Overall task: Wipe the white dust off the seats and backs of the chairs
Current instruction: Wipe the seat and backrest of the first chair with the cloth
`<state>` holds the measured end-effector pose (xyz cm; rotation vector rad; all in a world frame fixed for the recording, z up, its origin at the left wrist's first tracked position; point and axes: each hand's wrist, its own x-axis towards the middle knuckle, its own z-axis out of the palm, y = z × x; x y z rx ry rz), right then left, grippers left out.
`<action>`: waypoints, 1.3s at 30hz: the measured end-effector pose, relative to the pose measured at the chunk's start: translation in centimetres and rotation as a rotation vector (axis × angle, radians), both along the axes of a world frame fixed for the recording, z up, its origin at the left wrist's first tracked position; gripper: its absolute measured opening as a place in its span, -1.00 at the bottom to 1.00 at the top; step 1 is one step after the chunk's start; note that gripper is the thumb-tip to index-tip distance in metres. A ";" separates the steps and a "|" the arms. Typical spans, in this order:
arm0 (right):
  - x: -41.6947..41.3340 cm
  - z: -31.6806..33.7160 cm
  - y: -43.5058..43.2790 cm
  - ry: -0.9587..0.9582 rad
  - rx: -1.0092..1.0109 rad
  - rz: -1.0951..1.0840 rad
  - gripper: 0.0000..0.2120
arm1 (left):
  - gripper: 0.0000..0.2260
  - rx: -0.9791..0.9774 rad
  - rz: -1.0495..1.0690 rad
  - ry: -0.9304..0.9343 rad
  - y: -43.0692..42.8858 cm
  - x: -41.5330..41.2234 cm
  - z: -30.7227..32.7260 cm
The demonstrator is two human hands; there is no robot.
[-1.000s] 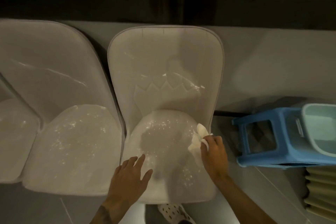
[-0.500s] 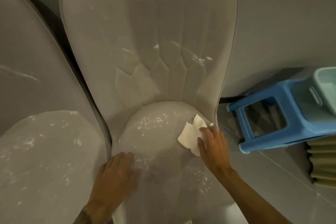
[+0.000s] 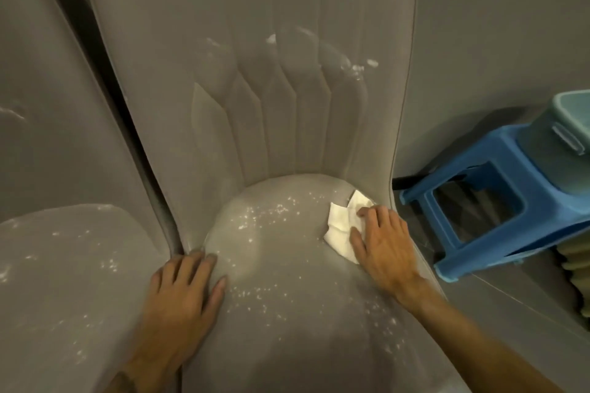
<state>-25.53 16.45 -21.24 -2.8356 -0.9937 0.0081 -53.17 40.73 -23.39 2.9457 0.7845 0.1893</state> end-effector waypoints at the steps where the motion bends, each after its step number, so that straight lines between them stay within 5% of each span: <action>1: 0.1 -0.4 0.3 -0.010 0.039 -0.022 -0.62 | -0.53 0.012 0.014 -0.001 0.1 0.1 -0.4; 10: 1.7 -2.2 2.4 -0.081 0.090 -0.077 -0.71 | -0.59 0.040 0.008 -0.126 -0.2 0.1 -1.9; 16: 1.2 -3.1 0.9 -0.123 0.055 0.161 -0.66 | -0.64 0.023 0.010 -0.179 -0.4 -0.2 -1.8; 23: 1.6 -3.0 4.0 -0.110 0.074 -0.079 -0.66 | -0.60 0.003 0.021 -0.197 -0.9 -0.2 -1.6; 29: 0.2 -3.1 1.9 -0.156 0.041 0.188 -0.68 | -0.57 -0.010 0.018 -0.206 -1.0 -0.2 -1.5; 35: 1.4 -2.5 4.6 -0.123 0.030 -0.069 -0.69 | -0.62 0.011 0.024 -0.232 -0.8 -0.3 -1.8; 39: 0.0 -3.6 3.5 -0.116 0.052 0.199 -0.74 | -0.65 0.047 0.010 -0.251 -0.5 -0.4 -2.4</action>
